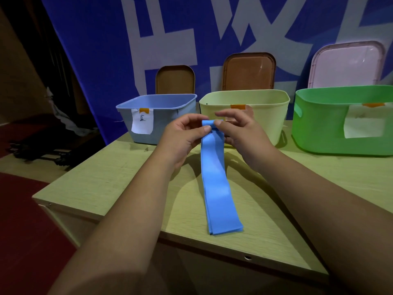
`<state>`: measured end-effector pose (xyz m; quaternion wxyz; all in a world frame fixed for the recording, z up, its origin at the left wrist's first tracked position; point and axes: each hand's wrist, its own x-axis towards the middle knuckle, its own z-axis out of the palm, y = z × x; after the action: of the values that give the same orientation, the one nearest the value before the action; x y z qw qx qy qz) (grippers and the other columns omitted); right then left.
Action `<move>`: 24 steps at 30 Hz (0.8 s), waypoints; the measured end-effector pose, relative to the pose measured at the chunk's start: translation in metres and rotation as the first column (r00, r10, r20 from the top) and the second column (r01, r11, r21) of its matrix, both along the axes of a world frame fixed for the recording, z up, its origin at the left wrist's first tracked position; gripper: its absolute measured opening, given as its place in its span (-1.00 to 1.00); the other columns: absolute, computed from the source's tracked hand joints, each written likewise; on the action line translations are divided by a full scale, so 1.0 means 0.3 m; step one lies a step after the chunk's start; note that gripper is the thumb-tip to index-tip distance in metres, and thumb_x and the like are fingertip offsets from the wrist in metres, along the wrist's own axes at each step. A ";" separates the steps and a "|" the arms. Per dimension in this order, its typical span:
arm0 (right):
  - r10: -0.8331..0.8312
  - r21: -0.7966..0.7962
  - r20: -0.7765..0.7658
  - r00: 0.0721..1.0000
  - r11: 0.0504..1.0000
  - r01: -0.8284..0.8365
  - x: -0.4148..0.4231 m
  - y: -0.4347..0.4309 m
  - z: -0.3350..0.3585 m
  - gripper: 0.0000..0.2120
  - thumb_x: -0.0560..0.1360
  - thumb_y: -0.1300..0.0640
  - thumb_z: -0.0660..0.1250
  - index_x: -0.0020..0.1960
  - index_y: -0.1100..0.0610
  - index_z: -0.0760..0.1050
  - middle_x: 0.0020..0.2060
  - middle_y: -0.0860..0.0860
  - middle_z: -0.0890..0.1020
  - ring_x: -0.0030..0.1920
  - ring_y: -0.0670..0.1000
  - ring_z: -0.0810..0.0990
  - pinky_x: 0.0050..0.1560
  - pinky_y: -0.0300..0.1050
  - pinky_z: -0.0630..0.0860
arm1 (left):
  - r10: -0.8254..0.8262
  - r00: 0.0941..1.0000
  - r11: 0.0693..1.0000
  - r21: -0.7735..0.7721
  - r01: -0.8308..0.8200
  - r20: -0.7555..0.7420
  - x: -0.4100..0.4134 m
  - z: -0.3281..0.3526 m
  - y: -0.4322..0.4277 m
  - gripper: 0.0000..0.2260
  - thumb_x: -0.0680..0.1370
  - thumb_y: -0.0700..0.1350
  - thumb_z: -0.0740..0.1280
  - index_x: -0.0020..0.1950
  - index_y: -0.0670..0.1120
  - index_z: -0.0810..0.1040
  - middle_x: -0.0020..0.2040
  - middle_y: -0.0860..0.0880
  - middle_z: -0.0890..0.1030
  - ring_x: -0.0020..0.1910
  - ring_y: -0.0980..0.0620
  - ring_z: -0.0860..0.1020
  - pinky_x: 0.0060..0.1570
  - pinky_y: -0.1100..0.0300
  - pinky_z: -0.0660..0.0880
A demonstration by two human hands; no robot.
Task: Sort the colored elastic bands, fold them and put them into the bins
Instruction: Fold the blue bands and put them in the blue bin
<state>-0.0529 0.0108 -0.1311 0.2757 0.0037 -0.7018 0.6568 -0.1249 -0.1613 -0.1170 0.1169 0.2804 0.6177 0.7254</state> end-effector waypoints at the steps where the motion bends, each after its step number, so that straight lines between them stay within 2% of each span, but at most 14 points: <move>1: -0.015 0.033 0.000 1.000 0.999 0.015 -0.001 0.001 -0.001 -0.80 0.52 -0.07 0.56 0.13 -0.10 0.74 0.30 0.17 0.59 0.14 0.05 0.73 0.07 0.00 0.71 | -0.002 1.000 1.000 0.003 0.002 0.004 -0.003 -0.001 0.001 -0.77 0.58 -0.34 0.48 0.21 -0.13 0.70 0.15 -0.16 0.75 0.17 -0.10 0.73 0.16 0.07 0.66; 5: -0.054 0.076 -0.021 0.998 0.996 0.056 -0.003 0.008 -0.006 -0.86 0.61 0.12 0.52 0.16 0.05 0.74 0.15 0.15 0.68 0.12 0.14 0.72 0.08 0.00 0.72 | -0.003 0.999 1.000 0.002 0.003 0.040 -0.010 -0.007 0.007 -0.75 0.58 -0.34 0.48 0.25 -0.17 0.68 0.15 -0.18 0.75 0.17 -0.11 0.73 0.19 0.06 0.65; 7: -0.060 0.057 -0.022 0.998 0.996 0.061 -0.005 0.009 -0.008 -0.87 0.59 0.15 0.53 0.13 0.02 0.74 0.12 0.17 0.68 0.13 0.19 0.71 0.14 0.08 0.72 | 0.010 0.999 1.000 -0.026 -0.009 0.051 -0.009 -0.010 0.010 -0.74 0.59 -0.29 0.50 0.28 -0.20 0.67 0.15 -0.19 0.75 0.17 -0.13 0.74 0.22 0.02 0.66; 9: -0.069 0.035 -0.020 0.997 0.997 0.070 -0.006 0.012 -0.008 -0.87 0.58 0.18 0.54 0.11 0.01 0.74 0.08 0.16 0.69 0.13 0.21 0.71 0.18 0.14 0.71 | 0.027 0.999 0.997 -0.077 -0.024 0.036 -0.002 -0.010 0.011 -0.75 0.60 -0.24 0.50 0.28 -0.19 0.67 0.12 -0.16 0.77 0.14 -0.11 0.75 0.16 0.04 0.68; 13: -0.090 0.059 -0.032 0.995 0.994 0.092 0.004 0.013 -0.001 -0.86 0.58 0.20 0.55 0.12 0.05 0.73 0.08 0.07 0.68 0.12 0.12 0.71 0.19 0.07 0.71 | 0.030 0.999 0.992 -0.120 -0.027 0.021 0.005 -0.011 0.011 -0.78 0.61 -0.20 0.50 0.25 -0.14 0.69 0.09 -0.11 0.78 0.11 -0.08 0.76 0.08 0.05 0.68; 16: -0.114 0.104 -0.039 0.993 0.988 0.118 0.001 0.015 -0.007 -0.85 0.56 0.18 0.56 0.10 0.01 0.73 0.12 0.09 0.66 0.12 0.08 0.69 0.21 0.04 0.69 | 0.025 0.999 0.993 -0.114 -0.021 0.031 0.008 -0.006 0.010 -0.77 0.61 -0.19 0.50 0.26 -0.14 0.68 0.10 -0.11 0.78 0.09 -0.06 0.76 0.06 0.08 0.67; 18: -0.122 0.118 -0.047 0.991 0.985 0.127 -0.007 0.020 -0.012 -0.84 0.54 0.17 0.59 0.06 -0.05 0.73 0.15 0.11 0.64 0.13 0.08 0.68 0.23 0.08 0.68 | 0.015 0.999 0.994 -0.106 -0.011 0.038 0.011 -0.003 0.009 -0.76 0.62 -0.16 0.50 0.27 -0.14 0.68 0.11 -0.11 0.77 0.10 -0.06 0.75 0.08 0.10 0.67; 24: -0.060 0.065 -0.022 0.998 0.996 0.062 0.000 0.015 -0.013 -0.81 0.52 0.24 0.59 0.04 -0.01 0.72 0.10 0.12 0.69 0.14 0.12 0.70 0.21 0.09 0.70 | 0.032 0.999 0.987 -0.155 -0.030 0.010 0.013 0.000 0.004 -0.76 0.61 -0.17 0.51 0.27 -0.06 0.66 0.08 -0.08 0.78 0.10 -0.04 0.76 0.16 0.04 0.69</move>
<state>-0.0530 0.0152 -0.1351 0.3024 -0.0021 -0.7200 0.6246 -0.1212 -0.1602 -0.1169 0.1311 0.2561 0.6758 0.6786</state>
